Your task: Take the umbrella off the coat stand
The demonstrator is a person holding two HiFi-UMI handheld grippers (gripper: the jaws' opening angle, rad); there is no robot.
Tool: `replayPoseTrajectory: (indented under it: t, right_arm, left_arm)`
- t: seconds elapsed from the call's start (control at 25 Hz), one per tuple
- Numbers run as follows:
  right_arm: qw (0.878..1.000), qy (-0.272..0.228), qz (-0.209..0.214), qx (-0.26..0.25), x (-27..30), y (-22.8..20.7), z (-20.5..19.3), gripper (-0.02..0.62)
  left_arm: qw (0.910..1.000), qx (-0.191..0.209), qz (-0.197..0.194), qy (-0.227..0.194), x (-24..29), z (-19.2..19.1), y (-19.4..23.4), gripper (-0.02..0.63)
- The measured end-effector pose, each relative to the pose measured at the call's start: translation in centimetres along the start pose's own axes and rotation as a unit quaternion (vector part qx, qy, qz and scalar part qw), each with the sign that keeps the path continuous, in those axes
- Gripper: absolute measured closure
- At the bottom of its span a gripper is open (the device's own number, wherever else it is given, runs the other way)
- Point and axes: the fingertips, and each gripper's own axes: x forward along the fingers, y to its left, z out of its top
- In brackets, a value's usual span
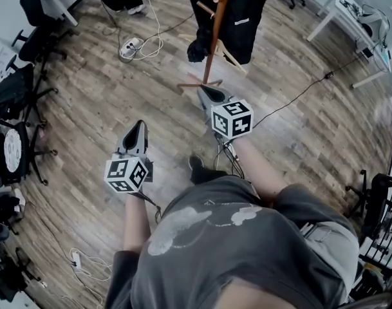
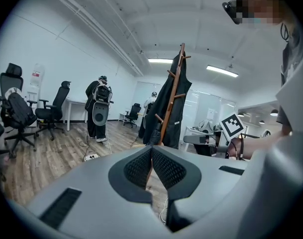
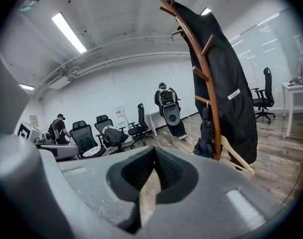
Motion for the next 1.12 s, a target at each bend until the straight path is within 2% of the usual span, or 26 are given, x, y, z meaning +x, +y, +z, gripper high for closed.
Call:
replayPoseTrajectory:
  t: [0.44,0.72,0.92,1.12]
  right_arm:
    - [1.0,-0.001,-0.01,0.025,5.4,-7.2,2.1,0.597]
    - [0.999,-0.01,-0.033,0.041,6.0,-10.1,3.1,0.597]
    - [0.997,-0.015,-0.059,0.048,7.3,-11.7,3.9,0.597]
    - [0.993,-0.025,-0.102,0.058,9.1,-14.2,5.0,0.597]
  left_arm:
    - [0.9996,-0.001,-0.01,0.026,9.2,1.9,2.0,0.597]
    - [0.9984,0.018,-0.047,0.027,12.7,4.0,1.7,0.597]
    - [0.9969,0.031,-0.067,0.029,15.7,5.6,3.4,0.597]
    - [0.9914,0.04,-0.121,0.031,20.8,7.6,5.0,0.597]
